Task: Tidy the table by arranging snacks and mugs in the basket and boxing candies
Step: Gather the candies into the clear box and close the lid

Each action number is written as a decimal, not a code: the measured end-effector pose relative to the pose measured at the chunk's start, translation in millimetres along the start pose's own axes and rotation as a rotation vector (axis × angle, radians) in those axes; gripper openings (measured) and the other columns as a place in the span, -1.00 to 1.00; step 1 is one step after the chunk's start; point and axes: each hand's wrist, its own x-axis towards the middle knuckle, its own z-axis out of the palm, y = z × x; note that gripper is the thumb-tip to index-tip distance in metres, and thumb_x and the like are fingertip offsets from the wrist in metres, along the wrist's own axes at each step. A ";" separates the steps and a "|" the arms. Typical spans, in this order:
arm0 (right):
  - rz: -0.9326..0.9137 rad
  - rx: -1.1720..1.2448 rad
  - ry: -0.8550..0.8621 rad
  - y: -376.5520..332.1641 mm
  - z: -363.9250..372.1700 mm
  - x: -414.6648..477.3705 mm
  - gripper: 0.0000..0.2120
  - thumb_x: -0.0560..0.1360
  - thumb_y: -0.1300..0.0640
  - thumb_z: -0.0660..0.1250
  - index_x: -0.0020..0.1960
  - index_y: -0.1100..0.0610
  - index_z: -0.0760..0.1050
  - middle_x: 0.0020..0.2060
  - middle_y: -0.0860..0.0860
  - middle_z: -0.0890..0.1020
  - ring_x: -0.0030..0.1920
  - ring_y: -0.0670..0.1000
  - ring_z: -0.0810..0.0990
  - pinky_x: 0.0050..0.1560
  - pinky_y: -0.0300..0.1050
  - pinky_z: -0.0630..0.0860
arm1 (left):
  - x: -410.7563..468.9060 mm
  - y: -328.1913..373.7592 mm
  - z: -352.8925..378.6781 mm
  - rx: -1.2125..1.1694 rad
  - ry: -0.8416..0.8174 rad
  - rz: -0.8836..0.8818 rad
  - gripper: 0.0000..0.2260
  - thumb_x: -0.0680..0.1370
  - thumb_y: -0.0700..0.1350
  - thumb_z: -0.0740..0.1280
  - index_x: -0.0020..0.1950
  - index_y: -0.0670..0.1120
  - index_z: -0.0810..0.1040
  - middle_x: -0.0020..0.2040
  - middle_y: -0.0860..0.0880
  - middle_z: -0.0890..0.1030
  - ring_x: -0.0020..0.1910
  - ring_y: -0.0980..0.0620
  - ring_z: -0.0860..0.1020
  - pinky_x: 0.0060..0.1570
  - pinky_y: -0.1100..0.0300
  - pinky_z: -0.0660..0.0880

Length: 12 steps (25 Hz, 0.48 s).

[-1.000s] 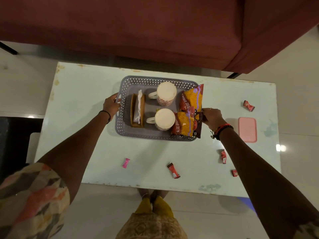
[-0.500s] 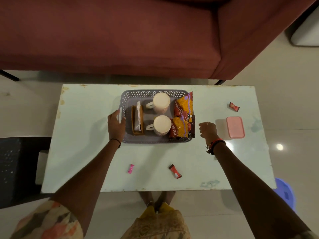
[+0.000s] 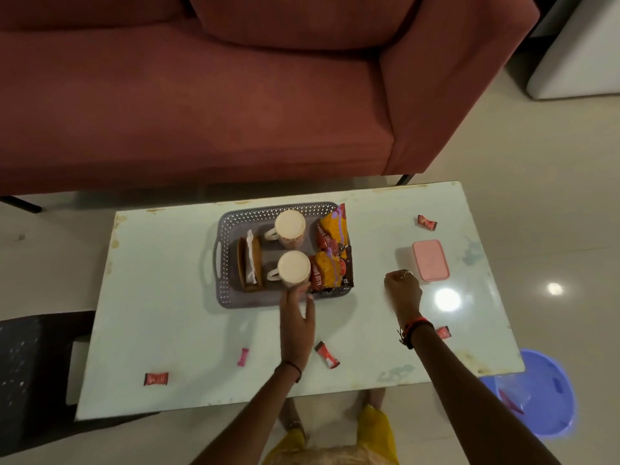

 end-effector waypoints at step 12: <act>-0.166 -0.041 -0.005 44.3 -89.0 116.7 -0.70 0.43 0.47 0.09 0.03 0.27 0.49 0.00 0.20 0.63 0.04 0.17 0.59 -0.11 -0.14 0.47 | 14.1 71.6 199.0 -0.017 -0.319 -0.123 -0.70 0.58 -0.16 0.24 0.30 -0.12 0.37 0.24 -0.11 0.46 0.21 -0.03 0.48 0.20 0.17 0.46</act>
